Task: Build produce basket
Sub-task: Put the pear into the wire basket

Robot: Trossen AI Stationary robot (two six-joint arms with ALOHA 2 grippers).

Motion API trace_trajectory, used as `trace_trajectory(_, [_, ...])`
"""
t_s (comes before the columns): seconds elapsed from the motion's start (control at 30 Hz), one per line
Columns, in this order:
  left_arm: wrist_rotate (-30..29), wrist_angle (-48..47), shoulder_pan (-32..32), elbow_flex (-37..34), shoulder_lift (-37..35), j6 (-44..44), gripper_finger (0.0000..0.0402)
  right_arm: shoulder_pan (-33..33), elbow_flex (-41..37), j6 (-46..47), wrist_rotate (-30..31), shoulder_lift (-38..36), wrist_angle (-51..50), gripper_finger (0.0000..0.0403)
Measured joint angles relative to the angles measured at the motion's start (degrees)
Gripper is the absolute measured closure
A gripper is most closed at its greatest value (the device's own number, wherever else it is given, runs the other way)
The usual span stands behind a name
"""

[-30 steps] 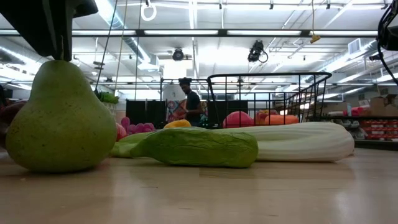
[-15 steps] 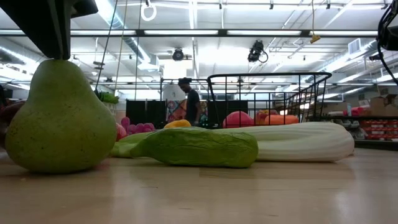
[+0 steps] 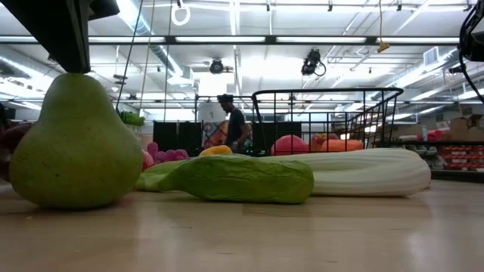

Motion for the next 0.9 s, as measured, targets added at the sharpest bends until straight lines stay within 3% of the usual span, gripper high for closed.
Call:
trace_trajectory(0.17, [-0.1, -4.9, 0.4, 3.8, 0.0, 0.0, 0.0391, 0.0, 0.0, 0.0, 0.0, 0.0, 0.0, 0.0156])
trace_trajectory(0.5, [-0.2, -16.5, 2.7, 19.4, 0.0, 0.0, 0.0390, 0.0, 0.0, 0.0, 0.0, 0.0, 0.0, 0.0156])
trace_trajectory(0.77, [-1.0, -16.5, 5.8, 26.2, 0.0, 1.9, 0.0389, 0.0, 0.0, 0.0, 0.0, 0.0, 0.0, 0.0156])
trace_trajectory(0.9, [-2.0, -12.3, 6.6, 26.2, 0.1, 10.7, 0.0389, 0.0, 0.0, 0.0, 0.0, 0.0, -0.2, 0.0156])
